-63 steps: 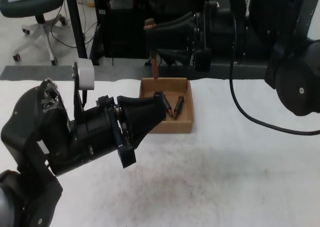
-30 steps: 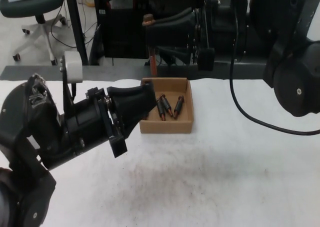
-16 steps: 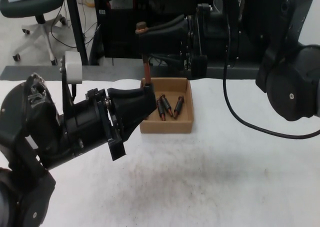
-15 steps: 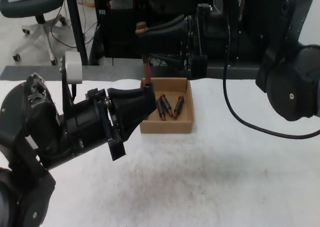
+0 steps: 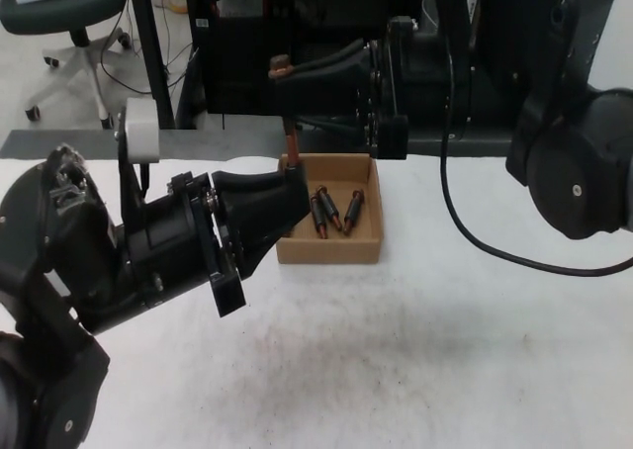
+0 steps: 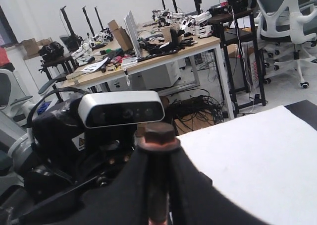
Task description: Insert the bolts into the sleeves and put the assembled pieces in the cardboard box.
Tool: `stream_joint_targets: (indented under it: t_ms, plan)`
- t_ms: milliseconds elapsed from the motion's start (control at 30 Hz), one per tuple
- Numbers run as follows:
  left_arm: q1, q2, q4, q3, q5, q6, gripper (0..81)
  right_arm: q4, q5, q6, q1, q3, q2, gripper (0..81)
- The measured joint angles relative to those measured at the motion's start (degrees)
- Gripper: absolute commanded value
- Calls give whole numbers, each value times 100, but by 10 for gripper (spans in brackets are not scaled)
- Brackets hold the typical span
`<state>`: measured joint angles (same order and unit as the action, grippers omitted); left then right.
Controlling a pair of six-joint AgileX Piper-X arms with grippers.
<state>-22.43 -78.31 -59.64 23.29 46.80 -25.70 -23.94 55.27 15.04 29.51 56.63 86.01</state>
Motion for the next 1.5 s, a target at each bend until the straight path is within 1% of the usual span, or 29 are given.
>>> stream_joint_targets:
  t_ms: [300, 633, 700, 767, 900, 933, 967, 1300, 1333, 1367, 1433, 1500]
  plan:
    - [0, 0, -32, -10, 0, 0, 2, 509, 38, -277, 0, 0, 0, 9]
    - [0, 0, -40, -15, 0, -11, 2, 776, 170, -562, 0, 0, 0, 10]
    - [0, 0, -40, -15, 0, -9, 2, 825, 213, -564, 0, 0, 0, 67]
    - [0, 0, -40, -15, 30, -46, 2, 854, 290, -577, 0, 0, 0, 161]
    - [0, 0, -66, -15, 44, -45, 2, 957, 425, -577, 0, 0, 0, 446]
    - [0, 0, -66, -15, 44, -45, 2, 973, 434, -587, 0, 0, 0, 487]
    - [0, 0, -80, -15, 44, -45, 2, 980, 433, -581, 0, 0, 0, 502]
    - [0, 0, -80, -15, 44, -45, 2, 979, 406, -566, 0, 0, 0, 496]
    - [0, 0, -80, -15, 44, -45, 2, 979, 406, -566, 0, 0, 0, 481]
    - [0, 0, -80, -15, 44, -45, 2, 979, 348, -566, 0, 0, 0, 452]
    - [0, 0, -80, -15, 72, -45, 2, 888, 249, -566, -22, 0, 0, 369]
    - [0, 0, -80, -15, 99, -45, 2, 661, 184, -553, -69, 0, 0, 216]
